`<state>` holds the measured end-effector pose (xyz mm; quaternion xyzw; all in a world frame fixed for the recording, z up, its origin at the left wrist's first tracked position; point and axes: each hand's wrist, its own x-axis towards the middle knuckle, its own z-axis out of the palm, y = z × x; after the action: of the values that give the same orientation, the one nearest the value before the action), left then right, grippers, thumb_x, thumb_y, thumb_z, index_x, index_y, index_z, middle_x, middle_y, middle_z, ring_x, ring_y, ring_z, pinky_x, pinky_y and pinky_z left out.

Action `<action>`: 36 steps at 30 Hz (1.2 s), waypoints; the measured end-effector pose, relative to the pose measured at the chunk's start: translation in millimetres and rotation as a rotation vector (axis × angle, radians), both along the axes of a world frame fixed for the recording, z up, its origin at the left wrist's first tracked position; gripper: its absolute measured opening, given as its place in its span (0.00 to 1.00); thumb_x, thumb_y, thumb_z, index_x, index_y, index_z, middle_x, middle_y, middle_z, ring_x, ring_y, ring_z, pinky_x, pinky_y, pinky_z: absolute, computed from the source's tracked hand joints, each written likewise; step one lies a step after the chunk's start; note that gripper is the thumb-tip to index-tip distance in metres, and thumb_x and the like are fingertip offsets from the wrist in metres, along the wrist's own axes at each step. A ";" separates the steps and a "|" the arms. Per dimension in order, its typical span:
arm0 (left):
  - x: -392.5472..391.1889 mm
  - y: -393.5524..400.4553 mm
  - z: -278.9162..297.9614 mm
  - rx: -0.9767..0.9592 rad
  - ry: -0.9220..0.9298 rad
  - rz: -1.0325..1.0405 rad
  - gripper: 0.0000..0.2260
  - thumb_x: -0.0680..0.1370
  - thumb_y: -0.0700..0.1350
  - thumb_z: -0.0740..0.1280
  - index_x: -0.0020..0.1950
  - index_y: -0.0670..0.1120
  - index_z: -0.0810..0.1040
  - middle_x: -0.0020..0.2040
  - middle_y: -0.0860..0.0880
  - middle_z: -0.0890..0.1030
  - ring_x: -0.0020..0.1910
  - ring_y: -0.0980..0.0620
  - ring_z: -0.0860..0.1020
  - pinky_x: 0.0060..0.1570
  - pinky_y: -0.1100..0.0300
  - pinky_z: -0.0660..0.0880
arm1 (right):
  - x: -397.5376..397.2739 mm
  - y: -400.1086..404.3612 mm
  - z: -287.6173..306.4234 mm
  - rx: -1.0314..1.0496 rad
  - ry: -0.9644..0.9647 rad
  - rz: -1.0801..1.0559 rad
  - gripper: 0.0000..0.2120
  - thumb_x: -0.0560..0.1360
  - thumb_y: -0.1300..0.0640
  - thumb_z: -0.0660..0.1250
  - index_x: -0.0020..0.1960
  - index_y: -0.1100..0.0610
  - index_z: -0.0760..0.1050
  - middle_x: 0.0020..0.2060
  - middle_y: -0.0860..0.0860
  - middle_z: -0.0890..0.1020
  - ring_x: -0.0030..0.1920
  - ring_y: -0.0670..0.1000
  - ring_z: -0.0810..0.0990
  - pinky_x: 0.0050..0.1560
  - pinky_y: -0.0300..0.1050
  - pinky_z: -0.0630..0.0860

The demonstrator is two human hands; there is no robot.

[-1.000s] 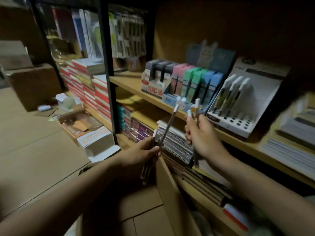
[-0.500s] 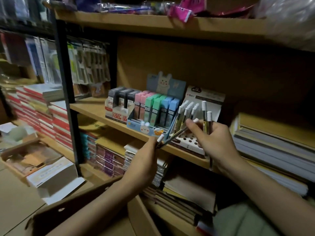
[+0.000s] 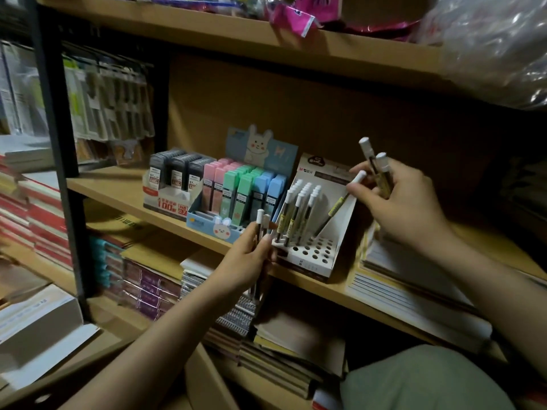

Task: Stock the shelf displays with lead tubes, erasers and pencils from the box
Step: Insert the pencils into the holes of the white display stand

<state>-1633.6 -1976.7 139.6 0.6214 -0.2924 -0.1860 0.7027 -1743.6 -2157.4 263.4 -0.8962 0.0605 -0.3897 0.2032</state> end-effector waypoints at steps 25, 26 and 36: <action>7.8 -6.7 -4.4 0.041 0.043 0.023 0.10 0.84 0.40 0.55 0.61 0.46 0.73 0.55 0.46 0.81 0.38 0.62 0.78 0.36 0.69 0.73 | 39.5 22.8 -34.5 -0.008 0.061 -0.005 0.10 0.71 0.55 0.75 0.47 0.48 0.76 0.40 0.42 0.78 0.39 0.38 0.76 0.39 0.27 0.69; 7.7 -6.4 -4.1 0.048 0.047 0.019 0.10 0.84 0.40 0.55 0.61 0.46 0.73 0.55 0.47 0.82 0.38 0.62 0.78 0.35 0.69 0.73 | 39.3 23.3 -36.9 0.005 0.081 0.001 0.09 0.71 0.56 0.75 0.47 0.49 0.76 0.40 0.43 0.79 0.40 0.39 0.77 0.41 0.31 0.72; -1.5 -0.2 18.9 -0.174 0.136 -0.026 0.11 0.84 0.46 0.57 0.60 0.45 0.75 0.35 0.52 0.69 0.27 0.59 0.67 0.29 0.65 0.65 | 16.6 45.4 -48.5 0.870 0.294 0.364 0.11 0.82 0.48 0.56 0.53 0.54 0.73 0.39 0.51 0.76 0.29 0.42 0.69 0.25 0.35 0.65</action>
<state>-1635.0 -1976.9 158.6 0.5401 -0.2673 -0.2108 0.7697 -1727.0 -2112.0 214.8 -0.7698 0.0883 -0.1561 0.6126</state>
